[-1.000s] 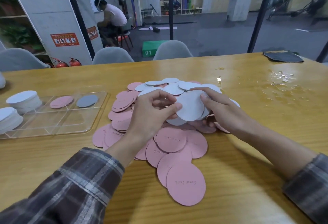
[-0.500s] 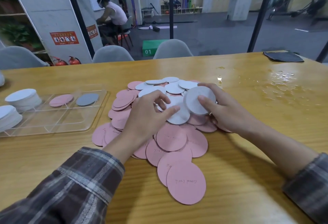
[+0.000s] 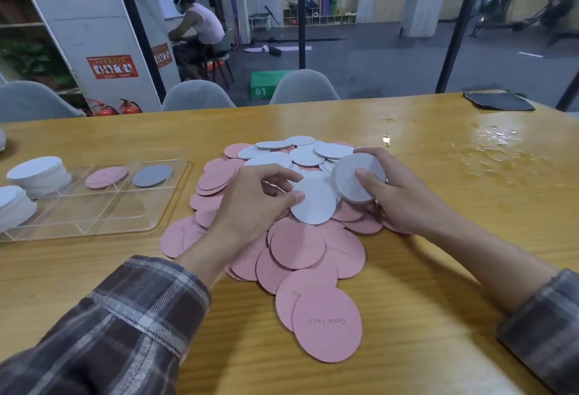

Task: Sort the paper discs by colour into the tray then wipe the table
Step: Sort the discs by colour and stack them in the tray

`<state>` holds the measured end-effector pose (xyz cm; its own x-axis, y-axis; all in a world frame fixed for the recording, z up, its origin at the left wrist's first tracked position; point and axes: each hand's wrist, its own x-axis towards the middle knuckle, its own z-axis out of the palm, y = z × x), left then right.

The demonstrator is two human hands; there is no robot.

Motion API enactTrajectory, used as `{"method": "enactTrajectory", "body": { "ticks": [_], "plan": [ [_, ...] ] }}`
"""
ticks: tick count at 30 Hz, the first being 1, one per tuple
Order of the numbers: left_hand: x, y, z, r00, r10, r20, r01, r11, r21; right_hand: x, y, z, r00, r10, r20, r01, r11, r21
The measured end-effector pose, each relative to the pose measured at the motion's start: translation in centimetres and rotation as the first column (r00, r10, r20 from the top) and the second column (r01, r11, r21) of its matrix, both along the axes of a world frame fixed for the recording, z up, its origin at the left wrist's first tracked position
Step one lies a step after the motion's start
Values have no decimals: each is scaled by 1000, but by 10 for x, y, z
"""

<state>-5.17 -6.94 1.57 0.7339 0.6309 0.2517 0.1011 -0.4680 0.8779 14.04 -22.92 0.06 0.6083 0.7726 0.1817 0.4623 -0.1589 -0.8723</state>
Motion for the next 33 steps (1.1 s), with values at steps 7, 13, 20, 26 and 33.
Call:
{"method": "enactTrajectory", "body": {
  "ticks": [7,13,20,26,33],
  "plan": [
    [1,-6,8,975,-178,134,207,948,-244,-10,-3,8,996,79,-47,-78,996,34],
    [14,-20,1,977,-75,198,118,969,-216,-33,-5,21,970,191,-152,-190,982,23],
    [14,-20,2,970,29,243,8,989,-150,-35,-4,18,976,209,-66,-210,978,-11],
    [13,-3,-16,993,82,-82,-51,941,334,-14,-8,18,996,15,87,-13,1000,-27],
    [14,-3,-13,978,62,-198,21,920,392,-15,-8,18,999,-33,-1,33,999,-8]
  ]
}}
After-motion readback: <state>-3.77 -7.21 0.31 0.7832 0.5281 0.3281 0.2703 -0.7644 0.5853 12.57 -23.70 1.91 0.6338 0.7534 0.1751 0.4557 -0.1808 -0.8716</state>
